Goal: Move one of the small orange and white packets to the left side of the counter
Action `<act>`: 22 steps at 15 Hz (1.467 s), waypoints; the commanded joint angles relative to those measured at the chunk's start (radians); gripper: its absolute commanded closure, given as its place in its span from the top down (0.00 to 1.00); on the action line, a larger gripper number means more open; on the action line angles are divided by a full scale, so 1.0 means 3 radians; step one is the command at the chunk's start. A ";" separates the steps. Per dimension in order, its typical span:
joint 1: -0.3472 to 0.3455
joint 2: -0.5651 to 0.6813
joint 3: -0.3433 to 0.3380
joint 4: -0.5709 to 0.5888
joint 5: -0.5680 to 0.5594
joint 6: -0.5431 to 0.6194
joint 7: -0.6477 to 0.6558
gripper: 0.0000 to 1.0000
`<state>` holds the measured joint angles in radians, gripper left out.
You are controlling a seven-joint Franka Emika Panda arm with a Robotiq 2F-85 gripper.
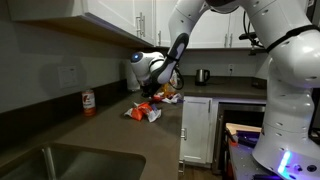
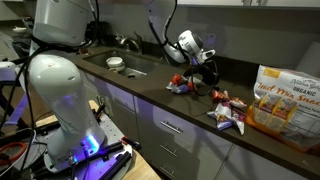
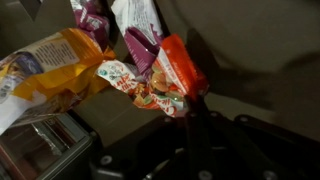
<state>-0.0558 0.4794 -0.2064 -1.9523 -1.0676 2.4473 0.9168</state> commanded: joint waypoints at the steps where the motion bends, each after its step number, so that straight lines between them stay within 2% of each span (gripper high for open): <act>1: 0.0000 -0.0457 0.0060 -0.0311 0.0110 -0.0196 -0.0146 0.00; 5: 0.0000 -0.1006 0.0132 -0.0682 0.0095 -0.0216 -0.0189 0.00; 8: -0.0003 -0.1458 0.0244 -0.1001 0.0290 -0.0283 -0.0385 0.00; 11: 0.0017 -0.1803 0.0367 -0.1202 0.0767 -0.0434 -0.0723 0.00; 14: 0.0086 -0.2016 0.0507 -0.1235 0.1538 -0.0761 -0.1195 0.00; 16: 0.0133 -0.2101 0.0604 -0.1199 0.1902 -0.0942 -0.1374 0.00; 22: 0.0273 -0.2266 0.0860 -0.1093 0.2582 -0.1158 -0.1619 0.00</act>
<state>0.0129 -0.1713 0.0292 -2.2940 -0.3813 2.1412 0.4943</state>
